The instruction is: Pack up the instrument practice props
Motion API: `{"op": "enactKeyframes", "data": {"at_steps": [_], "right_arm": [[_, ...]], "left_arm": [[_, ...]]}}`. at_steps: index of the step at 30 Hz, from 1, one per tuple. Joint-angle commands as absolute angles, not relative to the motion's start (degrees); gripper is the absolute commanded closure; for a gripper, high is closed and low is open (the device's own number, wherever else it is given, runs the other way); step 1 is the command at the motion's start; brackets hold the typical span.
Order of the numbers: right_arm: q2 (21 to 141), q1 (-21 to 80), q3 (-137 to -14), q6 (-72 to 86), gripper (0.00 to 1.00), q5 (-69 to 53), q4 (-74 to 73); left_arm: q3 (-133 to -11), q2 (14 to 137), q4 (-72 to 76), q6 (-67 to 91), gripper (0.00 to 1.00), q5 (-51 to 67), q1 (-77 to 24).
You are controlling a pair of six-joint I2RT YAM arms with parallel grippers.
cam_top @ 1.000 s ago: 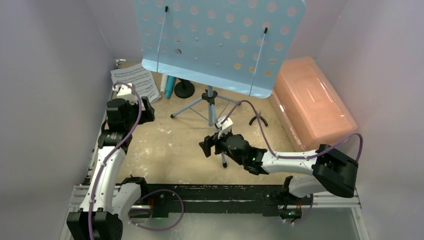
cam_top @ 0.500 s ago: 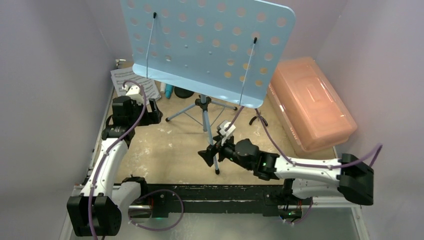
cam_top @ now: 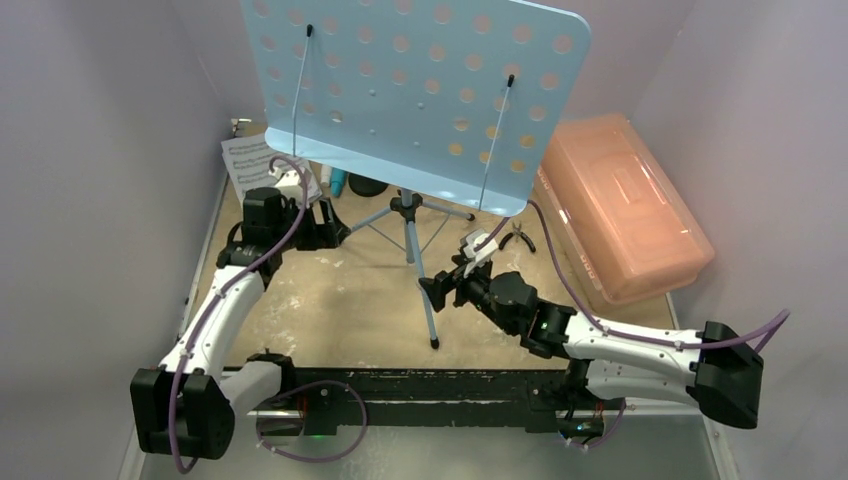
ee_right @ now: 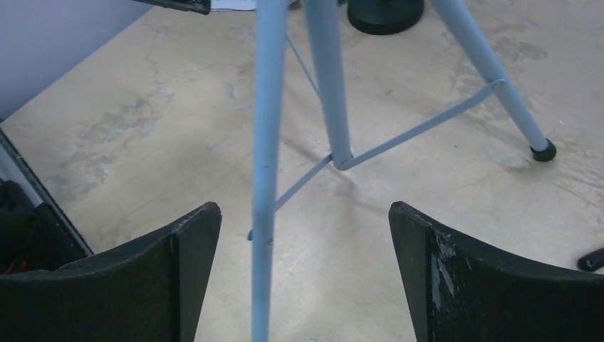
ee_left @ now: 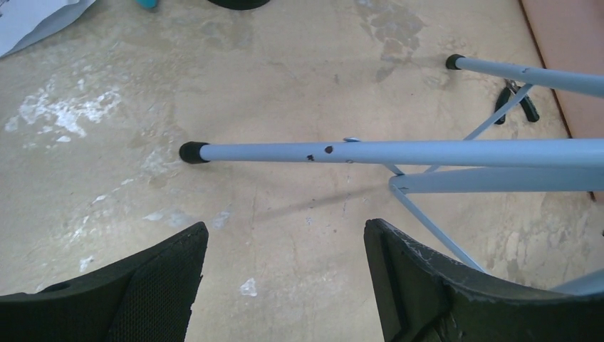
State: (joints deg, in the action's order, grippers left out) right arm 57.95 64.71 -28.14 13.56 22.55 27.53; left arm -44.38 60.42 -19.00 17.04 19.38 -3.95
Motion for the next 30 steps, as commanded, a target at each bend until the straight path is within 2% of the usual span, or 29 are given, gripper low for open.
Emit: {"op": "enactKeyframes", "data": {"at_steps": [1,10,22,26,30], "right_arm": [[59.38,62.42,-27.44,16.06,0.11,19.38,32.33],[65.64,62.40,-27.56,19.47,0.16,14.88,38.55],[69.07,62.33,-26.96,20.56,0.19,16.02,38.30],[70.78,61.82,-27.61,21.12,0.25,18.37,36.68],[71.83,61.01,-28.47,21.62,0.30,20.46,34.72]], "left_arm": [[-46.78,61.64,-13.75,20.98,0.21,19.90,-6.59],[-43.78,64.29,1.69,25.09,0.22,16.54,-17.86],[-42.11,71.30,12.85,21.81,0.24,11.59,-21.55],[-42.11,72.68,14.58,19.79,0.32,11.43,-22.98],[-41.70,73.21,14.48,17.71,0.50,11.02,-24.42]]}}
